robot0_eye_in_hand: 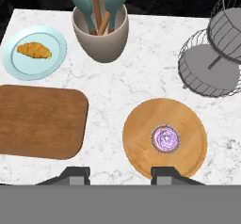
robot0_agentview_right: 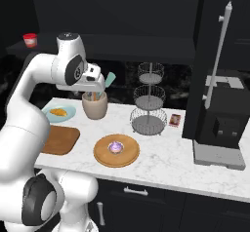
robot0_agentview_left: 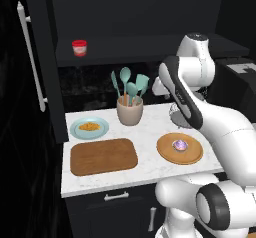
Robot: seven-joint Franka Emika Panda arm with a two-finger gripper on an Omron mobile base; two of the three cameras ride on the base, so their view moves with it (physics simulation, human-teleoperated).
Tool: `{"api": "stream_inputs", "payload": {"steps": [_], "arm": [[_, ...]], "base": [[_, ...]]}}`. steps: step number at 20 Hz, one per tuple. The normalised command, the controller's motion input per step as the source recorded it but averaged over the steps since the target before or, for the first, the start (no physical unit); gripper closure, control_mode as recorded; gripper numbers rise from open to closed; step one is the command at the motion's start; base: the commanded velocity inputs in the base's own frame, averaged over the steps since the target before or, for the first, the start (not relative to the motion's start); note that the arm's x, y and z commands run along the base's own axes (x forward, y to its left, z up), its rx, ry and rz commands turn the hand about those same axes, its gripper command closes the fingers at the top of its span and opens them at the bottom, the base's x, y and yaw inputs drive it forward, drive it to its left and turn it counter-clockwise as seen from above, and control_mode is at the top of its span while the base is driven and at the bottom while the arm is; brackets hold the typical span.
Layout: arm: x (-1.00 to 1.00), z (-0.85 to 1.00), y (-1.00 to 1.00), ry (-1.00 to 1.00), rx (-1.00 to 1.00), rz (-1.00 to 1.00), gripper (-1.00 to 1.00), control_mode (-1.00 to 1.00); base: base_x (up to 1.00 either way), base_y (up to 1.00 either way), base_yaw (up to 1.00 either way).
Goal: From the different types of pastries on the counter, select a croissant and place it on the cutting board. Then retrieve a jar of jam from the cabinet and place it alongside the croissant on the cutting board.
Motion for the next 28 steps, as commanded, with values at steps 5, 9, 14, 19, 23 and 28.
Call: {"api": "stream_inputs", "payload": {"steps": [5, 9, 14, 19, 23, 28], "arm": [[-0.04, -0.05, 0.52, 0.0, -0.08, 0.13, -1.0, -1.0], [0.0, -0.24, 0.68, 0.01, -0.12, 0.37, -1.0, -1.0], [-0.13, -0.09, 0.17, -0.04, 0.0, 0.07, -1.0, -1.0], [-0.02, -0.27, 0.52, -0.03, -0.05, 0.22, -1.0, -1.0], [0.0, -0.25, 0.43, -0.03, -0.16, 0.19, -1.0, -1.0], [-0.01, -0.16, 0.41, -0.06, -0.08, 0.1, -1.0, -1.0]], "base": [[0.0, 0.0, 0.0], [0.0, 0.0, 0.0], [0.0, 0.0, 0.0], [0.0, 0.0, 0.0], [0.0, 0.0, 0.0], [0.0, 0.0, 0.0]]}}
